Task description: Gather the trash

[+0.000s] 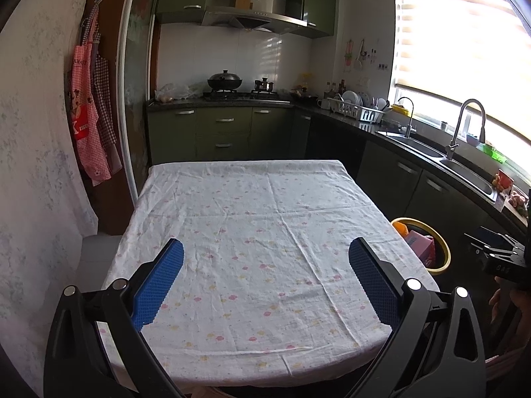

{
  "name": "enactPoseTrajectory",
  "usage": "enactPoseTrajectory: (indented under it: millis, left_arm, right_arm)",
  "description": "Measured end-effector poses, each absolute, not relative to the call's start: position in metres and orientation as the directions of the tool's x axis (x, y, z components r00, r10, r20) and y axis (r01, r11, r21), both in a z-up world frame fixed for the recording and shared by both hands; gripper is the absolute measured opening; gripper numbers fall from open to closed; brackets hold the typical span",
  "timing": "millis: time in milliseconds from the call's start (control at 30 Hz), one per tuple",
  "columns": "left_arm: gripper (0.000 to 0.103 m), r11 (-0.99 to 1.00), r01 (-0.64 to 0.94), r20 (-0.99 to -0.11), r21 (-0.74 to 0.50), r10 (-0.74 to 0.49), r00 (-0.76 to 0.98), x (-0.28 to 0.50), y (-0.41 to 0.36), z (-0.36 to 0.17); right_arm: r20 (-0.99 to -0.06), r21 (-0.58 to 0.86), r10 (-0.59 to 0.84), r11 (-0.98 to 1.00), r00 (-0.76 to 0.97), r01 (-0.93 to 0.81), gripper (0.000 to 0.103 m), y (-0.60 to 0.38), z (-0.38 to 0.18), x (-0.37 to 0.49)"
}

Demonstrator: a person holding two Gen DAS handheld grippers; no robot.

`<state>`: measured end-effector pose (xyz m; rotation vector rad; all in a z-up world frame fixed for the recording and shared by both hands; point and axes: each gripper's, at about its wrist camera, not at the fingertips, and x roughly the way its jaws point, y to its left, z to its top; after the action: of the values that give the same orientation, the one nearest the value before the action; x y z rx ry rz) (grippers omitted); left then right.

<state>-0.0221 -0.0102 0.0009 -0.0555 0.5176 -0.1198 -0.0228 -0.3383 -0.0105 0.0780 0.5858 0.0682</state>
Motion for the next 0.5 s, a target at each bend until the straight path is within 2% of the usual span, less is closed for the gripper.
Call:
enactPoseTrajectory:
  millis: [233,500]
  left_arm:
    - [0.098,0.990,0.114,-0.448,-0.081,-0.139,0.883,-0.022,-0.010,0.001]
    - [0.098,0.997,0.043,-0.530,-0.070,-0.074,0.845,0.039,0.006,-0.012]
  right_arm:
    - [-0.555,0.100,0.095,0.994,0.826,-0.048,0.096,-0.338,-0.014,-0.022]
    - [-0.574,0.099,0.123,0.992,0.810,-0.080,0.096,-0.335,-0.022,0.023]
